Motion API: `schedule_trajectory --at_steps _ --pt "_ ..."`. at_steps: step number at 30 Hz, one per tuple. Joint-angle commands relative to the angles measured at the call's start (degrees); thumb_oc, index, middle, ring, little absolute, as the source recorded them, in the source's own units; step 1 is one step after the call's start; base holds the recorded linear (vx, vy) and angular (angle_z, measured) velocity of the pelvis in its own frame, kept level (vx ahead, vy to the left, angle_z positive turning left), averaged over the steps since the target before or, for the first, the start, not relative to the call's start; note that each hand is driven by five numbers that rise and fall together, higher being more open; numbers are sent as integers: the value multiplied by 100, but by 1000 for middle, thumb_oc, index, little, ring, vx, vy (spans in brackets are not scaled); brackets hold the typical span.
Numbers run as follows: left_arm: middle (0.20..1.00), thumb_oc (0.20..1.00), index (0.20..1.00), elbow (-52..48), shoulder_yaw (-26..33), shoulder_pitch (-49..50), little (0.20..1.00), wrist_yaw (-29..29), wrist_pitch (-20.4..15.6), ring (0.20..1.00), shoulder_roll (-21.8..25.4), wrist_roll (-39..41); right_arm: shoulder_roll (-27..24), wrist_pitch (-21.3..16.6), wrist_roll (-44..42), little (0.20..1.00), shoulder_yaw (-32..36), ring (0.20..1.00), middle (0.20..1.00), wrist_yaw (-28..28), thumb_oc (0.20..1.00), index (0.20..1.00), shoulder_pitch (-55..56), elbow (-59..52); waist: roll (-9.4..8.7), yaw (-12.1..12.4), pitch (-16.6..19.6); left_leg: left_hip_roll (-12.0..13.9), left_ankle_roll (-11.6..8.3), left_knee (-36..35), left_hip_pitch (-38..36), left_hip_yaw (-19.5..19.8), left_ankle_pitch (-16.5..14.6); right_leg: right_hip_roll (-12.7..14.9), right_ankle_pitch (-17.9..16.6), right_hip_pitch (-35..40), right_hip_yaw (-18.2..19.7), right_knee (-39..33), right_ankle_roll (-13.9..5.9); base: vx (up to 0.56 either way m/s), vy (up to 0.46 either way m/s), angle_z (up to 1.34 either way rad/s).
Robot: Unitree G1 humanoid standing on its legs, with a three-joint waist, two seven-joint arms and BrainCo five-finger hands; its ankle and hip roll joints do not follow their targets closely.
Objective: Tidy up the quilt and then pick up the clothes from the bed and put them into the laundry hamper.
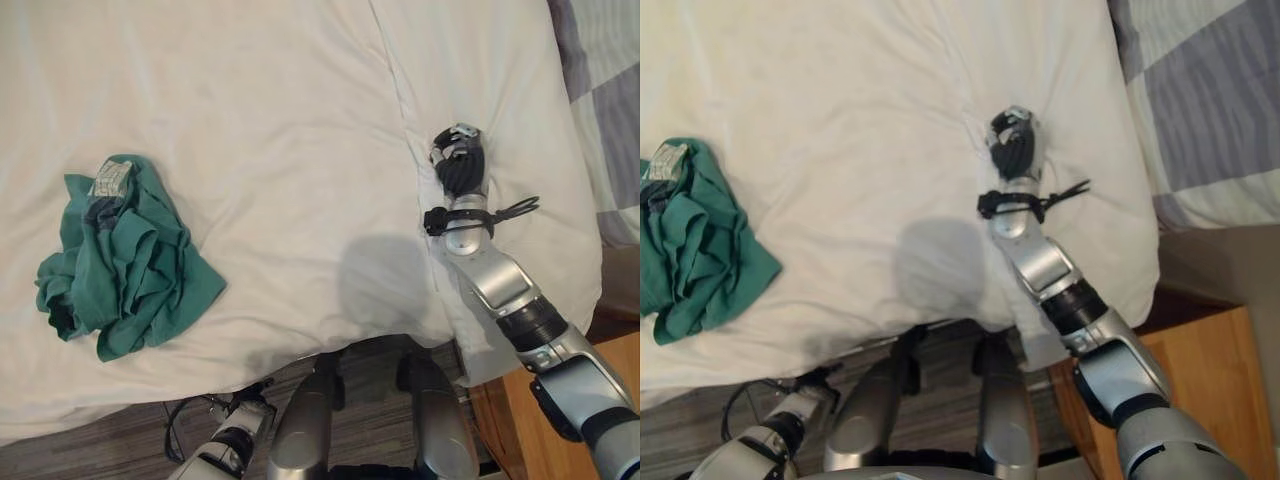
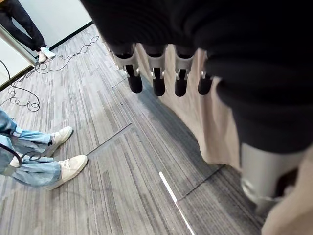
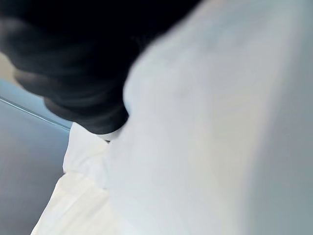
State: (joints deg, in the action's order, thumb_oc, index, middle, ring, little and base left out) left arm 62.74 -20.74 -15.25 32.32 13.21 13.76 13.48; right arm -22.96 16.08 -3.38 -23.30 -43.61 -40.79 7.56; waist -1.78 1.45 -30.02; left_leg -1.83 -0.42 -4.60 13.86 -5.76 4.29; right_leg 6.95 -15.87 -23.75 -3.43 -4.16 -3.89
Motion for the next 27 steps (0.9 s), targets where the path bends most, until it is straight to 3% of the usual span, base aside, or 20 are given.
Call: schedule_trajectory --at_steps 1,4,6,7,10,15,21,22,23,25,27 --pt "1000 1000 1000 124 227 394 1000 17 -57 1000 42 177 -521 864 62 200 492 200 200 -427 200 200 1585 1006 325 -354 23 90 -111 -40 640 -83 -220 125 844 -160 475 447 -586 -6 102 6" --pt "1000 1000 1000 46 336 535 1000 -158 -149 1000 204 97 -803 634 409 200 966 200 200 -211 200 200 2844 1396 325 -588 23 77 -99 -40 578 -107 -255 96 837 -130 586 405 -614 4 84 7" --pt "1000 1000 1000 22 398 558 1000 -202 -161 1000 248 56 -804 599 530 200 1031 200 200 -134 200 200 3075 1462 301 -624 23 81 -98 -40 563 -114 -247 87 819 -139 610 411 -622 -10 43 5" --pt "1000 1000 1000 -64 581 680 1000 -294 -189 1000 386 -53 -793 519 726 200 1184 200 200 222 200 200 3865 1665 187 -754 23 109 -102 -40 406 -132 -278 85 808 -36 635 417 -678 -13 57 2" --pt "1000 1000 1000 -124 689 774 1000 -330 -218 1000 485 -144 -732 272 793 200 1309 200 200 509 200 200 4524 2011 61 -875 23 137 -101 -40 161 -153 -344 77 804 154 700 407 -747 -11 69 4" --pt "1000 1000 1000 43 789 935 1000 -365 -490 1000 541 -410 -366 -209 160 200 1538 200 200 578 200 200 5145 3012 -108 -977 23 191 -91 -40 -541 -209 -531 99 840 856 826 262 -829 21 61 4" --pt "1000 1000 1000 275 897 1295 1000 -268 -632 1000 430 -452 75 -26 49 200 1499 200 200 731 200 200 5420 4090 -217 -928 467 286 -102 -40 -1114 -239 -629 128 864 1478 754 120 -857 113 31 2" --pt "1000 1000 1000 331 975 1426 1000 -291 -634 1000 407 -447 163 242 126 765 1448 765 765 1044 765 765 5447 4387 -231 -885 645 300 -104 -40 -1255 -245 -643 135 870 1644 720 77 -862 167 -23 -9" --pt "1000 1000 1000 342 982 1451 1000 -297 -618 1000 401 -450 191 287 156 1000 1431 1000 1000 1145 1000 1000 5443 4487 -232 -871 688 302 -104 -40 -1291 -243 -647 139 872 1688 704 67 -862 169 -29 -8" --pt "1000 1000 1000 449 1022 1586 1000 -306 -524 1000 357 -429 387 570 152 1000 1282 1000 1000 1458 1000 1000 5349 5058 -229 -722 982 300 -107 -40 -1502 -184 -677 174 900 1971 588 14 -859 210 -76 -6" --pt "1000 1000 1000 508 1021 1621 1000 -303 -462 1000 340 -415 461 578 81 1000 1245 1000 1000 1547 1000 1000 5261 5352 -223 -654 1105 293 -106 -40 -1594 -133 -705 193 924 2078 516 10 -860 175 -74 -3"
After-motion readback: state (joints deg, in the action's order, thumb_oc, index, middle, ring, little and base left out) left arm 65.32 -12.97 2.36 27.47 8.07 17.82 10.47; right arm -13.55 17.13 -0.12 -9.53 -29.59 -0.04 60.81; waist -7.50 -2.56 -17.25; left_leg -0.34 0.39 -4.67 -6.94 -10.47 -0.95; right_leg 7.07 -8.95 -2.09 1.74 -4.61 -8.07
